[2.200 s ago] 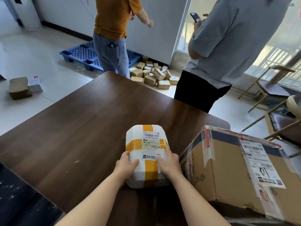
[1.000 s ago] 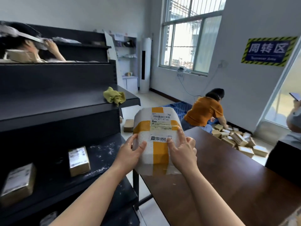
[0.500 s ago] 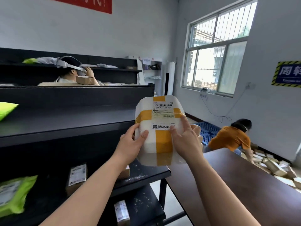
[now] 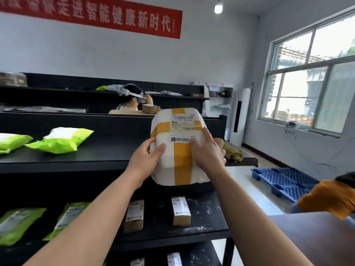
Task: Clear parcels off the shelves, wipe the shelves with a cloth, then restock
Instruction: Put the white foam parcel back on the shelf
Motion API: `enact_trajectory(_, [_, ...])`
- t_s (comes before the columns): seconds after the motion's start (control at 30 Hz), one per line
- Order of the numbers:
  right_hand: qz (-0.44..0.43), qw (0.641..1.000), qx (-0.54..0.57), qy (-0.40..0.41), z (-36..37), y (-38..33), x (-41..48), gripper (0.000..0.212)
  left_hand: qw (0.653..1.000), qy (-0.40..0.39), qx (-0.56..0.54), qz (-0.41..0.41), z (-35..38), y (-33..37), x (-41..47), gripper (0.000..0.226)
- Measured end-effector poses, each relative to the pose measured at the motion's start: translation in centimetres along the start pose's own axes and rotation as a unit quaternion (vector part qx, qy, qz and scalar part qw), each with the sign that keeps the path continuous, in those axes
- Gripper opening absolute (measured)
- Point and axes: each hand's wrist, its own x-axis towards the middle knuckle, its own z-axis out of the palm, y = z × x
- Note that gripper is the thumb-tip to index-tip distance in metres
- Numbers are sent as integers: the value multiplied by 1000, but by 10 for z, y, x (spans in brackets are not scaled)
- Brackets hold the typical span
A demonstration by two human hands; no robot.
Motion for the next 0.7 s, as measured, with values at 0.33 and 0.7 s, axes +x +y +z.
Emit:
enact_trajectory(0.33, [-27,988,88,-127,69,-58,50,63,990,118,36,-63,-63,-9,58,49])
enact_trajectory(0.7, [-45,977,67,-195,129,-85,99,64,977,187,60,-84,-89,-30,113,43])
